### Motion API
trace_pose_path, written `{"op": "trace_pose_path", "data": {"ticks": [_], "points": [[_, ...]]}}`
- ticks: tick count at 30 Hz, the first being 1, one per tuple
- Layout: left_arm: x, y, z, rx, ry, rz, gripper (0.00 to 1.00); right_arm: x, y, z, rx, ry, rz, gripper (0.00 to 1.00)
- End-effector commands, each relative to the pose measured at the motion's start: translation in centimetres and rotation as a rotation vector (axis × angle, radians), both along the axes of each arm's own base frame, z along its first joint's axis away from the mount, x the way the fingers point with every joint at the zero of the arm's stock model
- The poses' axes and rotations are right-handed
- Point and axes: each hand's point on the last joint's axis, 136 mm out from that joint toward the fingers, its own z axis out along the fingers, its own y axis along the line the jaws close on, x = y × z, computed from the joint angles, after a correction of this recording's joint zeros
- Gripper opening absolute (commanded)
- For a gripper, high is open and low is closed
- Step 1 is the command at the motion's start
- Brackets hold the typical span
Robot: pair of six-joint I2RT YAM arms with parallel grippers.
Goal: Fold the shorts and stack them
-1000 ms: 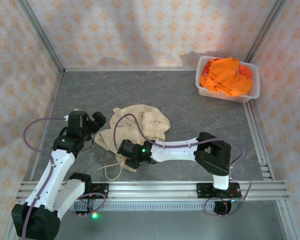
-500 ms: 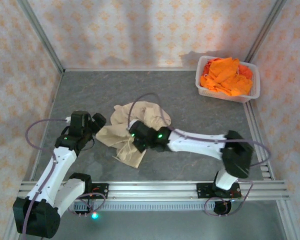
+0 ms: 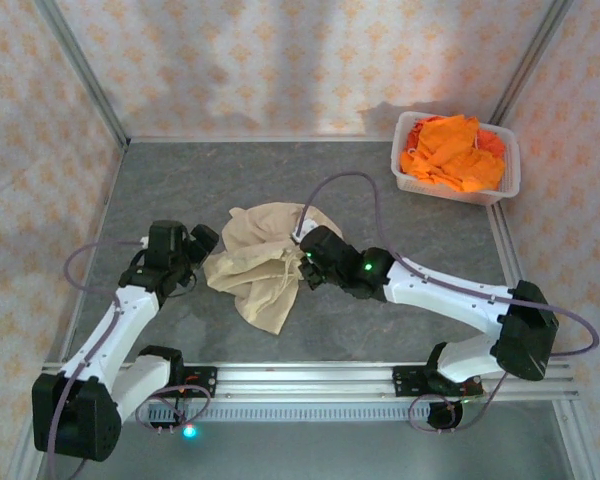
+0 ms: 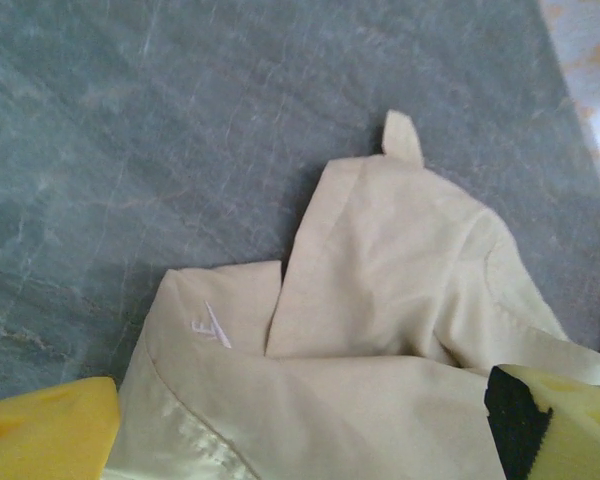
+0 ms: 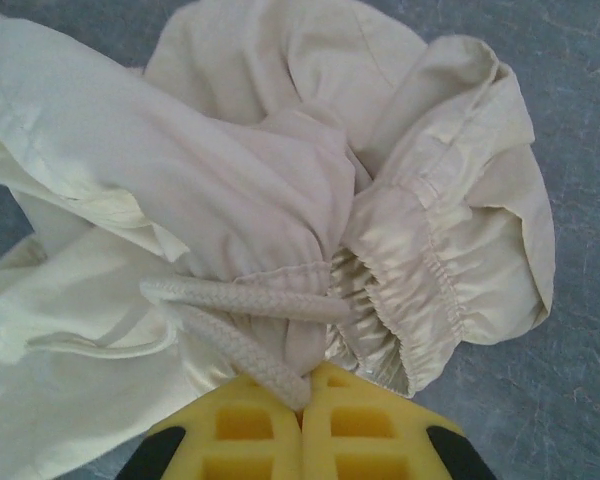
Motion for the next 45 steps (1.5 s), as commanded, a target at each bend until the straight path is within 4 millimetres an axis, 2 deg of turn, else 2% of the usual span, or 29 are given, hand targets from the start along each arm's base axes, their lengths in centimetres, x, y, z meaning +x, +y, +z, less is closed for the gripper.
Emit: {"op": "trace_pose_path", "data": {"ticks": [1, 5, 8, 12, 16, 17, 20, 23, 26, 28, 30, 32, 34, 36, 37, 39, 42, 45], "points": [[0.6, -1.3, -0.5, -0.058, 0.015, -0.004, 0.95, 0.5, -1.4, 1.0, -0.009, -0.056, -0.032, 0.0], [0.4, -2.1, -2.5, -0.065, 0.094, 0.0, 0.93, 0.3, -2.0, 0.4, -0.019, -0.057, -0.041, 0.0], [0.8, -3.0, -3.5, -0.083, 0.128, -0.01, 0.81, 0.2, -2.2, 0.0, -0.02, -0.055, -0.045, 0.0], [1.2, -2.9, -3.9, -0.037, 0.164, -0.014, 0.43, 0.5, -2.6, 0.1, -0.025, -0.067, -0.063, 0.0], [2.7, -1.1, -1.3, 0.092, 0.131, 0.001, 0.06, 2.1, -3.0, 0.9, 0.015, -0.055, -0.094, 0.0], [3.4, -0.8, -0.3, 0.123, 0.113, 0.0, 0.0, 2.7, -3.1, 1.2, 0.028, -0.049, -0.104, 0.0], [6.6, -0.4, 3.6, 0.205, 0.041, -0.019, 0.0, 5.9, -3.5, 2.8, 0.064, -0.045, -0.139, 0.0], [10.7, -0.3, 8.3, 0.283, -0.02, -0.045, 0.0, 10.5, -4.3, 5.5, 0.091, -0.062, -0.189, 0.0], [14.9, -0.2, 13.3, 0.359, -0.083, -0.056, 0.0, 15.5, -5.4, 9.3, 0.117, -0.104, -0.249, 0.0], [17.1, 0.0, 17.8, 0.409, -0.14, -0.05, 0.0, 18.5, -6.5, 12.3, 0.135, -0.139, -0.3, 0.0], [18.1, 0.3, 22.1, 0.446, -0.208, -0.038, 0.0, 20.5, -7.6, 15.4, 0.169, -0.178, -0.34, 0.0], [18.1, 0.6, 26.9, 0.467, -0.304, -0.026, 0.0, 21.5, -8.5, 18.2, 0.21, -0.217, -0.363, 0.0], [17.0, 0.7, 31.3, 0.486, -0.413, -0.014, 0.0, 21.5, -8.9, 21.4, 0.254, -0.273, -0.355, 0.0], [15.3, 0.9, 33.9, 0.506, -0.491, -0.004, 0.0, 21.0, -9.2, 23.2, 0.269, -0.318, -0.34, 0.0], [14.4, 0.9, 34.4, 0.511, -0.52, 0.0, 0.0, 20.6, -9.3, 23.7, 0.273, -0.334, -0.325, 0.0], [12.6, 0.6, 34.0, 0.505, -0.559, -0.005, 0.0, 19.7, -9.4, 23.4, 0.264, -0.341, -0.297, 0.0], [9.9, 0.0, 29.4, 0.511, -0.531, -0.007, 0.0, 18.0, -9.7, 21.1, 0.245, -0.327, -0.258, 0.0], [6.7, -0.5, 22.4, 0.548, -0.451, 0.004, 0.0, 15.2, -9.8, 17.1, 0.234, -0.278, -0.196, 0.0]]}}
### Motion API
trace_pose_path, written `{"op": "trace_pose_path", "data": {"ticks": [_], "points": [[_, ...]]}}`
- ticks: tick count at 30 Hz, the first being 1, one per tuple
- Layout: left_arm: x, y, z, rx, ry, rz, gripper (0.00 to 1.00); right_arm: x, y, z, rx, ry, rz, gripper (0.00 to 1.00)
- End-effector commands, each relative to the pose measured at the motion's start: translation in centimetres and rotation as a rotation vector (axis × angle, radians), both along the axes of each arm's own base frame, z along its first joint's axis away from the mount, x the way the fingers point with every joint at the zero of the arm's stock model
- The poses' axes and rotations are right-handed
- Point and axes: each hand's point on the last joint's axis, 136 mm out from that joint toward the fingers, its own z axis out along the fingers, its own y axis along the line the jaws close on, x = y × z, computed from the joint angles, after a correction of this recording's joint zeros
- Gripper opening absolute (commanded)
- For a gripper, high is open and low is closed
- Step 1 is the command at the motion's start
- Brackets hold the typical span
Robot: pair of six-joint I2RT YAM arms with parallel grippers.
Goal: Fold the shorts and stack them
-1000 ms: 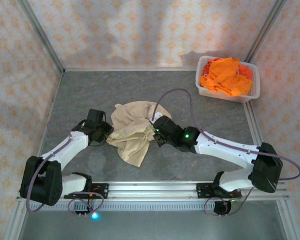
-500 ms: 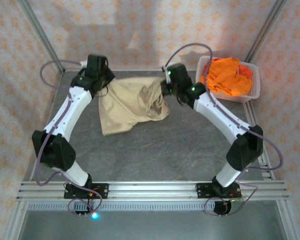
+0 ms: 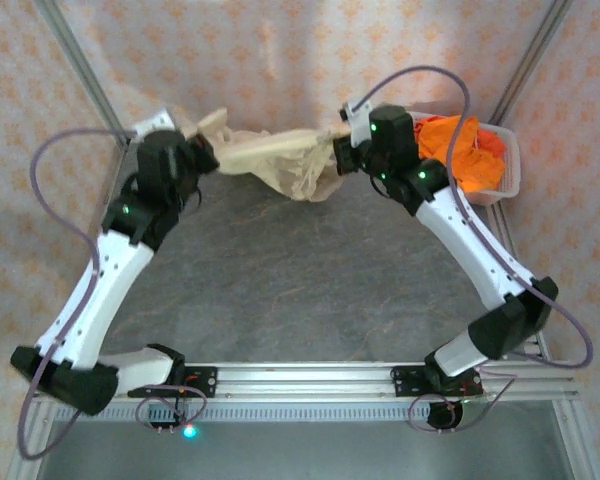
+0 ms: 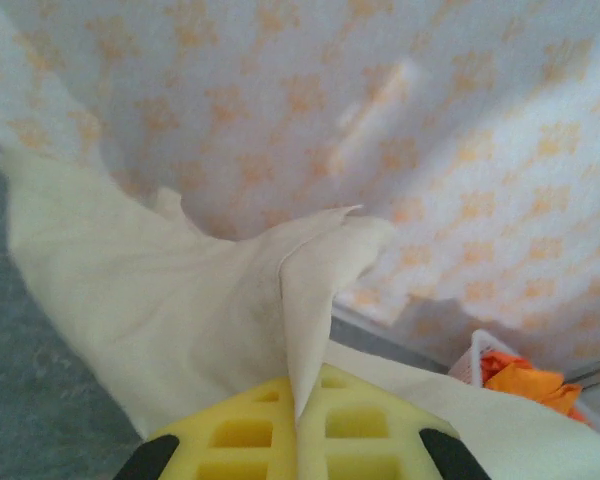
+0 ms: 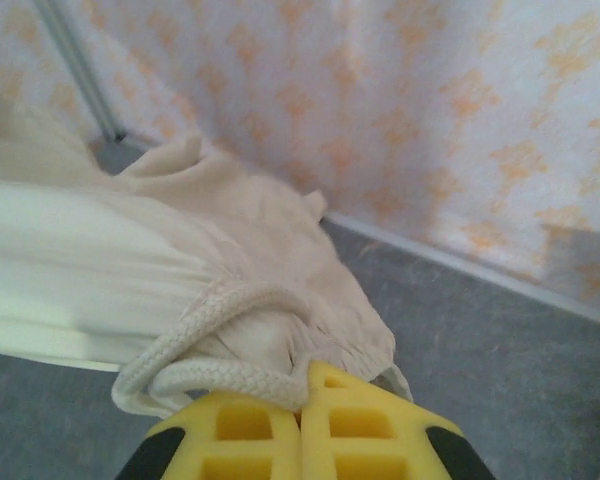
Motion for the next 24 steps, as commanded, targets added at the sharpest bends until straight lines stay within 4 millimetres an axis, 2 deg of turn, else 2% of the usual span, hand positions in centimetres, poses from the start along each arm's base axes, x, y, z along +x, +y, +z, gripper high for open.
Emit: {"op": "trace_pose_path", "data": {"ticks": [1, 2, 5, 6, 7, 9, 11, 13, 14, 16, 18, 19, 22, 24], "points": [[-2.9, 3.4, -6.8, 0.105, 0.068, 0.201, 0.0, -1.8, -2.9, -3.4, -0.05, 0.015, -0.039, 0.0], [-4.1, 3.8, -9.1, 0.104, 0.098, 0.23, 0.0, -3.1, -2.5, -4.9, -0.051, 0.045, -0.007, 0.0], [-8.0, 5.4, -16.7, 0.074, 0.204, 0.33, 0.0, -7.9, -1.0, -11.3, -0.106, 0.158, 0.088, 0.0], [-9.2, 6.0, -19.1, 0.064, 0.243, 0.358, 0.0, -10.0, -0.3, -14.0, -0.145, 0.203, 0.129, 0.0], [-10.2, 6.4, -21.2, 0.056, 0.275, 0.379, 0.0, -11.5, 0.0, -16.0, -0.171, 0.241, 0.155, 0.0], [-11.6, 7.2, -23.5, 0.059, 0.322, 0.41, 0.02, -14.9, 1.1, -19.6, -0.212, 0.337, 0.218, 0.0], [-12.5, 7.9, -23.8, 0.084, 0.341, 0.429, 0.06, -18.1, 2.2, -22.4, -0.232, 0.441, 0.268, 0.0], [-12.9, 8.5, -22.7, 0.11, 0.331, 0.448, 0.12, -21.4, 3.3, -24.7, -0.25, 0.568, 0.332, 0.06], [-12.8, 8.6, -22.0, 0.119, 0.316, 0.446, 0.18, -22.6, 3.7, -25.3, -0.257, 0.616, 0.36, 0.09], [-12.7, 8.8, -20.3, 0.137, 0.284, 0.442, 0.41, -24.5, 4.1, -25.9, -0.265, 0.709, 0.406, 0.24], [-12.7, 9.2, -18.5, 0.154, 0.254, 0.452, 0.64, -25.3, 4.2, -25.6, -0.261, 0.745, 0.438, 0.43], [-12.7, 9.4, -17.7, 0.17, 0.241, 0.46, 0.72, -25.5, 4.4, -24.9, -0.248, 0.742, 0.455, 0.53], [-12.4, 9.9, -15.8, 0.23, 0.222, 0.474, 0.86, -26.0, 5.9, -21.5, -0.154, 0.693, 0.541, 0.75], [-11.8, 9.7, -15.4, 0.252, 0.241, 0.464, 0.89, -25.2, 6.7, -19.3, -0.086, 0.625, 0.543, 0.9]]}}
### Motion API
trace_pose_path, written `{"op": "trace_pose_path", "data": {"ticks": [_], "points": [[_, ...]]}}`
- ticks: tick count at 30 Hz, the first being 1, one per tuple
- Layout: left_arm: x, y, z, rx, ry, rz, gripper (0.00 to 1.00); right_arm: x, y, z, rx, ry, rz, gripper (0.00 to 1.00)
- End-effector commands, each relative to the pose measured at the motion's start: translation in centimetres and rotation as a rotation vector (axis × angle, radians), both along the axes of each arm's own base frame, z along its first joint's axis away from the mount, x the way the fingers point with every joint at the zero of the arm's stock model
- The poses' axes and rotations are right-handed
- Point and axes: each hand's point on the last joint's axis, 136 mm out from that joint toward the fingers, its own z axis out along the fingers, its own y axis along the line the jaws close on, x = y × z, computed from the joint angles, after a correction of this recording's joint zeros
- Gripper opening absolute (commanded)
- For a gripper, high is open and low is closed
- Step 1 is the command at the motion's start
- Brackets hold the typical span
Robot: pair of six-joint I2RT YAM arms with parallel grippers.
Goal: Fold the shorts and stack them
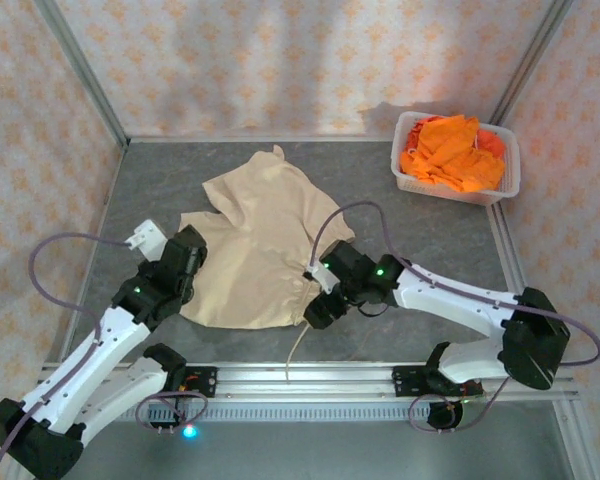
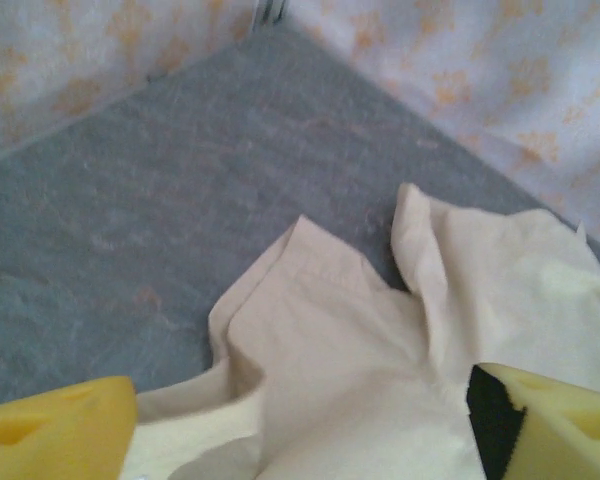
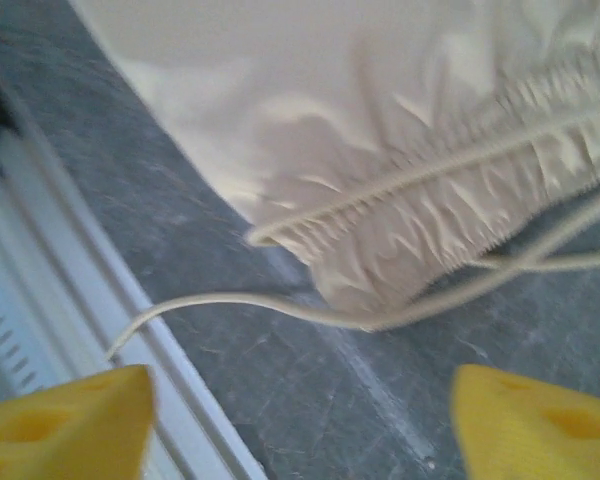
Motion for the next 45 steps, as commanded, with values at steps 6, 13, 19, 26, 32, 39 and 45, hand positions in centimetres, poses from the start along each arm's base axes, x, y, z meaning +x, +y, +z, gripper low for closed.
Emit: {"op": "trace_pose_path", "data": {"ticks": [6, 13, 19, 26, 32, 39, 45], "points": [[2.9, 0.4, -3.1, -0.059, 0.214, -0.017, 0.9, 8.7, 2.2, 6.8, 0.195, -0.172, -0.341, 0.99], [6.6, -2.8, -7.3, -0.185, 0.302, -0.125, 0.95, 17.5, 1.3, 1.6, 0.174, 0.04, -0.689, 0.99], [7.1, -4.2, -11.1, -0.249, 0.345, -0.159, 1.0, 21.2, 1.3, -2.8, 0.115, 0.128, -0.762, 0.99], [6.1, -4.1, -15.3, -0.266, 0.402, -0.138, 1.0, 24.1, -2.3, -8.0, -0.038, 0.179, -0.844, 0.99], [5.7, -4.1, -15.7, -0.278, 0.399, -0.129, 1.0, 27.6, -6.9, -9.8, -0.268, 0.092, -0.842, 0.99], [6.5, -4.3, -10.4, -0.313, 0.253, -0.163, 1.0, 31.3, -8.4, -5.9, -0.223, 0.045, -0.835, 0.99], [9.2, -7.4, -5.0, -0.378, 0.114, -0.343, 1.0, 28.8, -5.1, 2.4, 0.071, -0.013, -0.796, 0.99]]}}
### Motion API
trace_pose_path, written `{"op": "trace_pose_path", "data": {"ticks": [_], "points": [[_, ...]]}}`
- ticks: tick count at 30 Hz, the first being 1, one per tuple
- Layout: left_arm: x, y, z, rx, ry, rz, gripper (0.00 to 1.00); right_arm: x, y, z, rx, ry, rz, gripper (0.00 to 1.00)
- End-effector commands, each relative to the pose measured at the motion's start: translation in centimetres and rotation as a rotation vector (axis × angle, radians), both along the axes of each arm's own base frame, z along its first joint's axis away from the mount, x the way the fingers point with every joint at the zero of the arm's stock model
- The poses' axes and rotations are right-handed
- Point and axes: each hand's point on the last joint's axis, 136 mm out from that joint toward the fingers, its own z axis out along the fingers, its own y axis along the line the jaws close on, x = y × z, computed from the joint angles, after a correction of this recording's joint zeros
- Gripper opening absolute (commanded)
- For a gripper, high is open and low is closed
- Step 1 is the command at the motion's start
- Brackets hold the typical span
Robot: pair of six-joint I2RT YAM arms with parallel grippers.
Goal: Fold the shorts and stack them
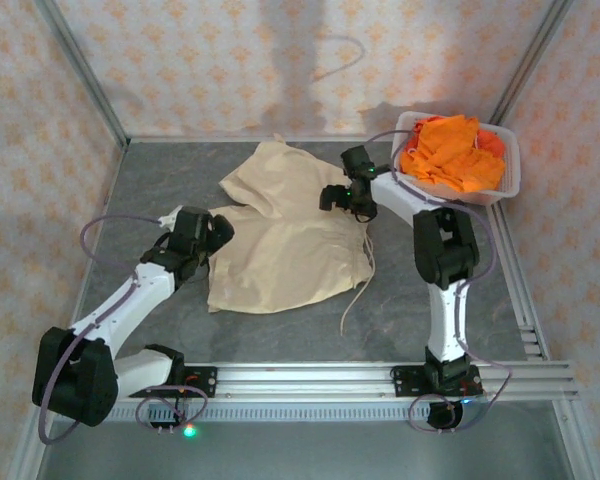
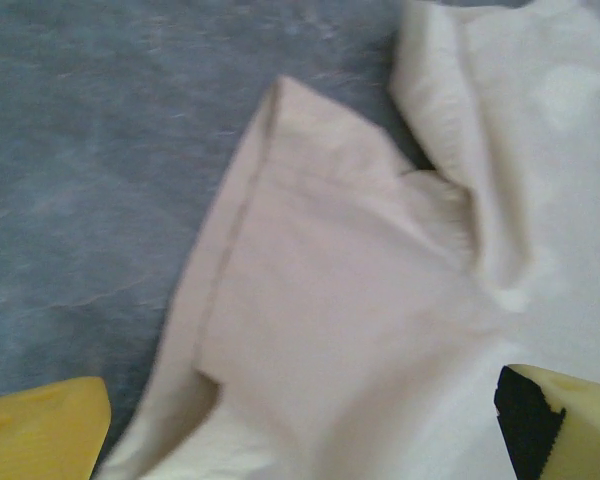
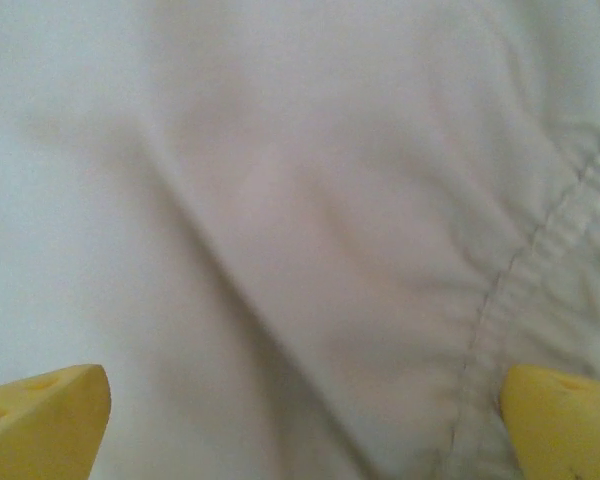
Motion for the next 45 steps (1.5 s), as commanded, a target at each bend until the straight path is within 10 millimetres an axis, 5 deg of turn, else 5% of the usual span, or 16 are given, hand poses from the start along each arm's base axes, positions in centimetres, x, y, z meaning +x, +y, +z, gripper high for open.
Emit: {"op": "trace_pose_path", "data": {"ticks": [1, 4, 8, 18, 23, 28, 33, 38, 45], "points": [[2.7, -2.2, 4.2, -0.065, -0.122, -0.099, 1.0, -2.4, 2.8, 7.6, 0.153, -0.142, 0.053, 0.99], [5.1, -3.4, 5.3, -0.072, -0.139, -0.148, 1.0, -5.3, 3.7, 8.7, 0.209, -0.164, 0.063, 0.99], [9.1, -4.8, 4.2, -0.087, -0.077, -0.182, 1.0, -9.1, 4.7, 8.0, 0.317, -0.136, 0.049, 0.99], [16.7, -2.6, -1.2, 0.006, 0.138, -0.076, 0.71, -15.3, 3.7, 1.4, 0.351, -0.006, -0.016, 0.99], [18.5, -1.4, -3.3, 0.084, 0.22, -0.054, 0.68, -17.0, 2.1, -1.9, 0.303, 0.051, -0.066, 0.99], [19.0, -1.1, -5.9, 0.123, 0.315, -0.057, 0.61, -18.2, 1.2, -3.7, 0.287, 0.083, -0.094, 0.99], [18.2, -0.5, -7.7, 0.158, 0.372, -0.048, 0.37, -18.2, 0.6, -4.0, 0.26, 0.078, -0.107, 0.99], [15.1, 1.7, -8.4, 0.215, 0.397, 0.002, 0.07, -18.3, 0.0, -4.5, 0.219, 0.085, -0.123, 0.99], [10.5, 4.4, -10.5, 0.205, 0.417, 0.093, 0.12, -19.1, -0.9, -5.6, 0.183, 0.123, -0.145, 0.99]]}}
